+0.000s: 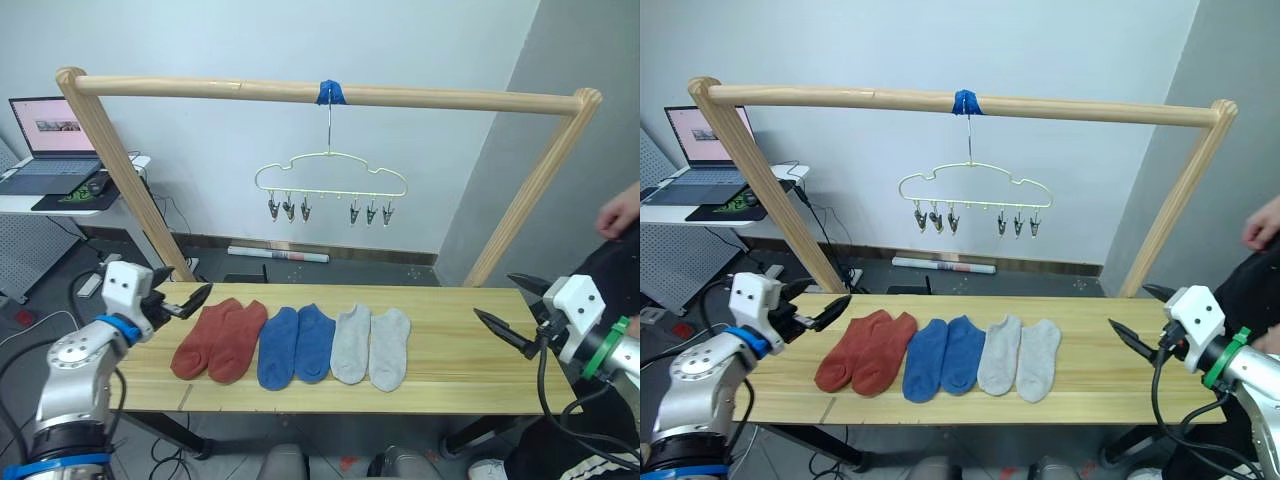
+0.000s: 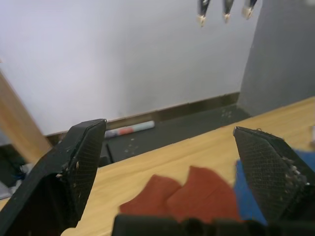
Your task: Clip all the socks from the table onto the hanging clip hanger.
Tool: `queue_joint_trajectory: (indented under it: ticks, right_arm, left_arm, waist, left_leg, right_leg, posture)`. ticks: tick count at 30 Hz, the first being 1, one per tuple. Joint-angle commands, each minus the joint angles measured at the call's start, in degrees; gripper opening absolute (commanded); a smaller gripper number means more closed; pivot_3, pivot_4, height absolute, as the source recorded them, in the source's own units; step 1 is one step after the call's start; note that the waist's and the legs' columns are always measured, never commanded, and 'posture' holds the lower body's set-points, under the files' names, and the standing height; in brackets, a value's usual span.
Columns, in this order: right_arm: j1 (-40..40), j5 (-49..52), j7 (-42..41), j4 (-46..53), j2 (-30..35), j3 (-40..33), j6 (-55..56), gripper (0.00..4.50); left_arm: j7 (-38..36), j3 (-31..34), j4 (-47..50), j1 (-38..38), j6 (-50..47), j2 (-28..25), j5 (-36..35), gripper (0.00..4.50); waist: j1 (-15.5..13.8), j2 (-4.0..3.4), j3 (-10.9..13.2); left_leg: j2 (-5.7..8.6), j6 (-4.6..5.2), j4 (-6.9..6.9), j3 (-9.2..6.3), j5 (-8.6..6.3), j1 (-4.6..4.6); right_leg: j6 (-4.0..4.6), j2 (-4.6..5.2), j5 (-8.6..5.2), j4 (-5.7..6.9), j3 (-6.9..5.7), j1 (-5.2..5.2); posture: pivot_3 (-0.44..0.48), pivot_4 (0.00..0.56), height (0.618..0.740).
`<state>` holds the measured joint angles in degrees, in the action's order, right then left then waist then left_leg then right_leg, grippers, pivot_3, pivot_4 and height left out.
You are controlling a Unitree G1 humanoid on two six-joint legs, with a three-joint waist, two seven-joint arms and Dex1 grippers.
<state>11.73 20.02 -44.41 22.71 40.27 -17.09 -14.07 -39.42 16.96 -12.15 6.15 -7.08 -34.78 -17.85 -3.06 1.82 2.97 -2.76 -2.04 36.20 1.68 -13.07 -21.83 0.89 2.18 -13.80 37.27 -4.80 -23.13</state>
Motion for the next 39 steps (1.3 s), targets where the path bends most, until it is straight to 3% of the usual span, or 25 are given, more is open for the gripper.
queue_joint_trajectory:
  ticks: [1, 6, 10, 16, 20, 30, 36, 39]
  right_arm:
    - [-1.32, 3.16, 2.28, 6.34, -1.11, 1.03, -4.02, 4.48]
    - [-4.04, 6.08, 7.05, 13.92, -4.34, 3.91, -9.51, 4.48]
    - [-10.1, 7.85, 11.84, 17.41, -7.33, 7.32, -13.82, 4.48]
    - [-16.98, 10.37, 16.13, 20.85, -8.53, 9.64, -20.51, 4.48]
    - [-19.48, 12.46, 17.03, 21.44, -8.09, 8.83, -23.52, 4.48]
    - [-23.04, 17.14, 21.11, 24.71, -7.9, 7.15, -29.14, 4.48]
    - [-29.85, 22.21, 23.73, 25.65, -8.85, 6.4, -30.54, 4.48]
    - [-32.0, 24.27, 24.26, 25.36, -8.55, 6.2, -31.29, 4.48]
  left_arm:
    - [5.11, 0.9, 6.68, 1.65, -3.72, 1.72, -1.19, 4.5]
    - [8.46, -0.22, 14.49, 2.07, -11.44, 3.94, -2.78, 4.5]
    - [9.24, -2.9, 17.25, 5.96, -16.14, 4.19, -2.96, 4.5]
    - [12.93, -3.98, 16.31, 14.13, -19.42, 6.21, -2.3, 4.5]
    - [16.8, -3.16, 12.92, 19.95, -18.93, 7.85, -1.33, 4.5]
    - [16.01, -2.09, 10.45, 26.76, -12.76, 7.99, -1.62, 4.5]
    - [16.07, -1.24, 9.71, 28.71, -11.85, 8.49, -2.92, 4.5]
    - [16.8, -1.39, 9.04, 29.84, -11.44, 8.8, -2.67, 4.5]
  waist:
    - [0.04, 0.03, 0.25]
    - [0.45, 0.01, 2.76]
    - [1.29, 0.23, 6.34]
    - [1.71, 0.14, 11.25]
    - [1.89, 0.23, 13.87]
    - [3.03, 0.17, 19.58]
    - [3.34, 0.11, 21.22]
    - [3.51, 0.13, 21.23]
  left_leg:
    - [-0.01, 0.0, 0.0, 0.0, 0.0, 0.0]
    - [0.04, 0.01, 0.02, 0.02, 0.01, 0.18]
    - [0.04, 0.04, 0.07, 0.0, 0.03, 0.3]
    - [0.0, 0.26, 0.44, -0.11, 0.17, -0.17]
    - [0.16, 0.3, 0.72, -0.18, 0.08, -1.03]
    - [0.12, 0.41, 0.73, -0.18, -0.11, -1.38]
    - [0.13, 0.39, 0.76, -0.1, -0.1, -1.45]
    - [0.11, 0.3, 0.78, -0.01, -0.04, -1.95]
  right_leg:
    - [0.0, -0.04, 0.0, 0.01, 0.12, 0.0]
    - [0.17, -0.12, -0.1, 0.26, 0.8, -0.05]
    - [0.46, -0.1, -0.27, 0.45, 1.08, -0.08]
    - [0.11, -0.04, -0.07, 0.54, 1.26, -0.22]
    - [-0.27, -0.04, 0.18, 0.72, 1.51, -0.92]
    - [-0.28, 0.04, 0.17, 0.67, 1.56, -1.27]
    - [-0.3, 0.08, 0.18, 0.7, 1.58, -1.4]
    - [-0.33, 0.05, 0.2, 0.85, 1.69, -2.08]
  posture:
    - [0.051, 0.077, 0.735]
    - [0.02, 0.158, 0.735]
    - [-0.012, 0.242, 0.735]
    - [-0.041, 0.354, 0.735]
    - [-0.054, 0.404, 0.735]
    - [-0.086, 0.478, 0.735]
    - [-0.106, 0.498, 0.735]
    - [-0.106, 0.501, 0.735]
